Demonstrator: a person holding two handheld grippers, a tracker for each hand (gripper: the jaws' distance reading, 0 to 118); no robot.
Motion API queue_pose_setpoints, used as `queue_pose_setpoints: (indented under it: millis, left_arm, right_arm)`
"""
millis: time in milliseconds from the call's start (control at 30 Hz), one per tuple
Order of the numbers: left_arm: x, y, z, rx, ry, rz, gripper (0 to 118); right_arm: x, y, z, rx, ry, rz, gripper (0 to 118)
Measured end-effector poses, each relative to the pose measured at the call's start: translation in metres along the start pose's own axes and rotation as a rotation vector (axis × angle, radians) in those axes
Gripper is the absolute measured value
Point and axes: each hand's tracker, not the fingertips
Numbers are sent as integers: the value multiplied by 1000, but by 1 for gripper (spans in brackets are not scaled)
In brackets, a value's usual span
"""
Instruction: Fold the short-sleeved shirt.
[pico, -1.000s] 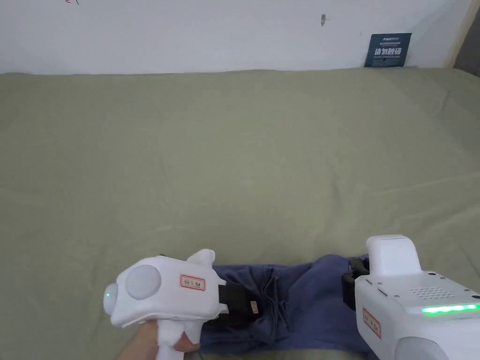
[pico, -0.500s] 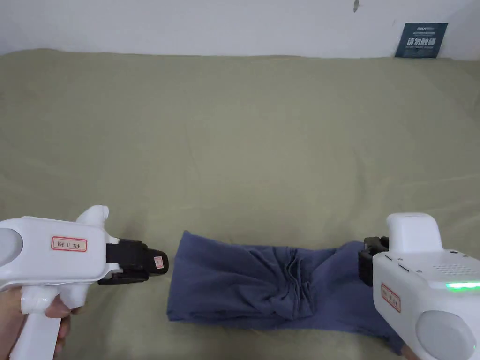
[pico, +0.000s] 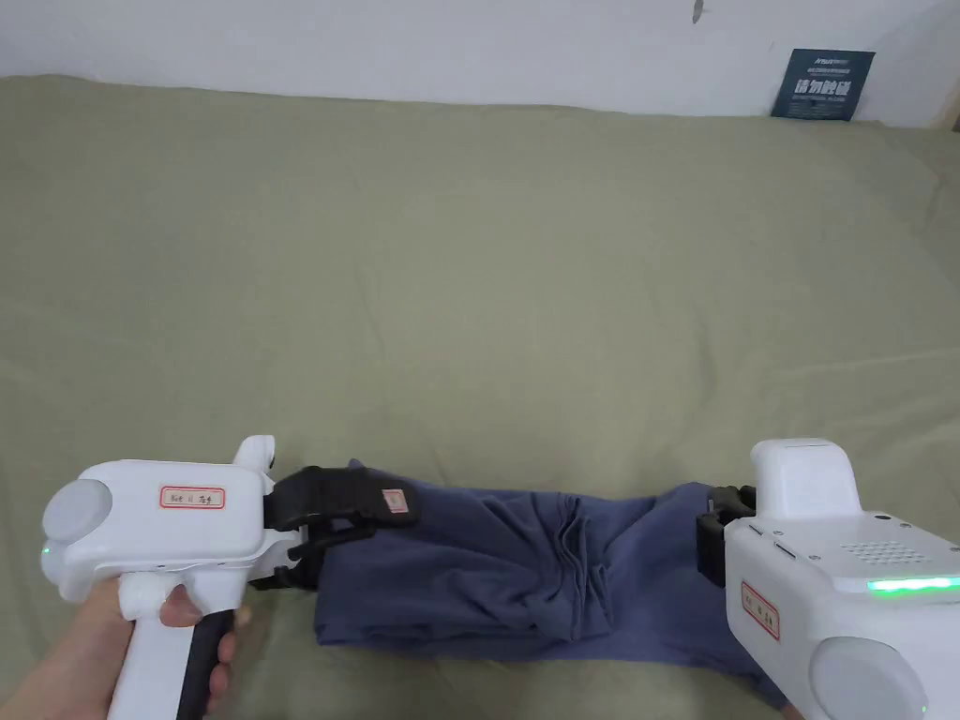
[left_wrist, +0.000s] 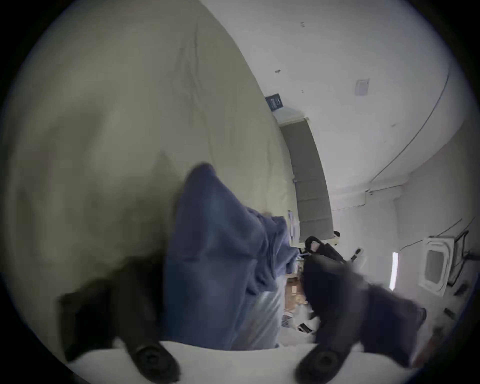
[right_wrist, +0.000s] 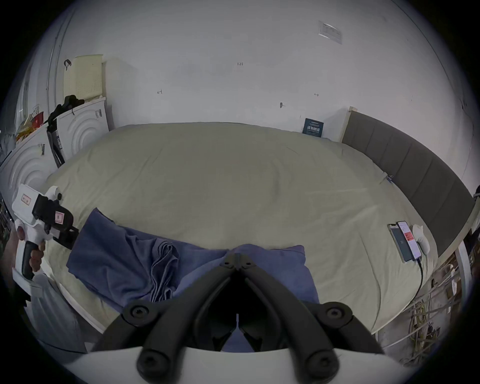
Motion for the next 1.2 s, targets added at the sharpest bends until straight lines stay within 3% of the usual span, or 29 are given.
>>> queue_pose_setpoints:
  millis: [33, 100, 200, 333, 500, 667, 1033, 1200]
  left_arm:
    - [3, -1, -7, 9, 42, 13, 8]
    - [9, -3, -18, 36, 269, -71, 8]
    - [16, -7, 0, 77, 173, -16, 8]
    - [30, -4, 59, 282, 264, 42, 8]
    - [58, -15, 135, 344, 428, -59, 8]
    - [96, -21, 154, 348, 517, -160, 8]
    - [161, -14, 14, 71, 498, -376, 8]
    - [162, -18, -69, 6, 612, -423, 8]
  right_arm:
    - [1, -1, 0, -2, -1, -4, 0]
    - [3, -1, 0, -5, -2, -9, 0]
    - [7, 1, 4, 1, -6, -6, 0]
    - [10, 7, 6, 25, -2, -2, 0]
    - [10, 14, 6, 62, 18, -5, 0]
    - [10, 17, 1, 74, 31, -16, 0]
    - [25, 17, 16, 118, -12, -27, 0]
    - [33, 11, 17, 113, -22, -43, 0]
